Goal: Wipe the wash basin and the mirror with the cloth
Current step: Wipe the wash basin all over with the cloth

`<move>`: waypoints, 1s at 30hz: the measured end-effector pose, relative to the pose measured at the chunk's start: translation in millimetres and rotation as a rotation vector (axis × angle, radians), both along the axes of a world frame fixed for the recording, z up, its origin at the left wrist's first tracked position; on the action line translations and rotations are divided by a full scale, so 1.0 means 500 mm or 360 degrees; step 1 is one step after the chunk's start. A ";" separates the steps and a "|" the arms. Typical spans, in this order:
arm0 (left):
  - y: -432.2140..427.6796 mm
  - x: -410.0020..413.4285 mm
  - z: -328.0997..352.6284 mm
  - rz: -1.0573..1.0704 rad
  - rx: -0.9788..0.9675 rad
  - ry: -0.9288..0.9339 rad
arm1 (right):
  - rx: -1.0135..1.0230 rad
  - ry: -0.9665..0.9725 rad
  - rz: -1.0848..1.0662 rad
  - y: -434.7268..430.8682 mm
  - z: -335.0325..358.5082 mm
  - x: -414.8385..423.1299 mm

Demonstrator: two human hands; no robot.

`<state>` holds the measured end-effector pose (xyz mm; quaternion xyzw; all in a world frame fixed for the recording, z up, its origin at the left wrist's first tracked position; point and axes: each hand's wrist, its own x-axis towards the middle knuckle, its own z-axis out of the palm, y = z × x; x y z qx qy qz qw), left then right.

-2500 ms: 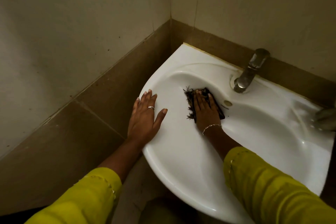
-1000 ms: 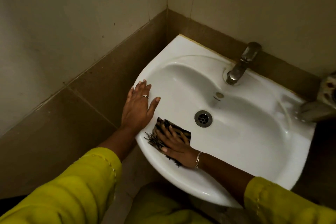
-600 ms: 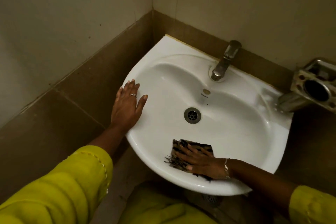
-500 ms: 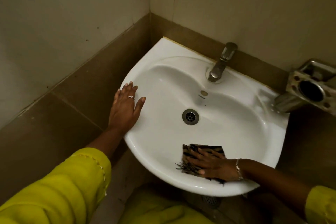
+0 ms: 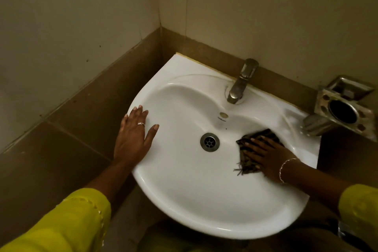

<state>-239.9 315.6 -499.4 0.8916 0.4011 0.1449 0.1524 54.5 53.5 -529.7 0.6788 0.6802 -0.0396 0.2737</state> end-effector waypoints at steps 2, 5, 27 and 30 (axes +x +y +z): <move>0.000 0.001 0.000 0.0005 0.0015 0.0022 | 0.0104 -0.0014 0.0027 0.025 -0.005 0.004; 0.001 0.004 -0.003 0.0007 0.0039 0.0053 | 0.0213 -0.0057 0.0099 0.074 -0.012 0.009; 0.003 0.002 0.001 0.0010 0.0025 0.0016 | 0.0303 -0.0238 0.0356 0.130 -0.060 -0.023; 0.004 0.003 -0.002 0.0003 0.0044 0.0039 | 0.0260 -0.0059 0.0164 0.087 -0.053 -0.032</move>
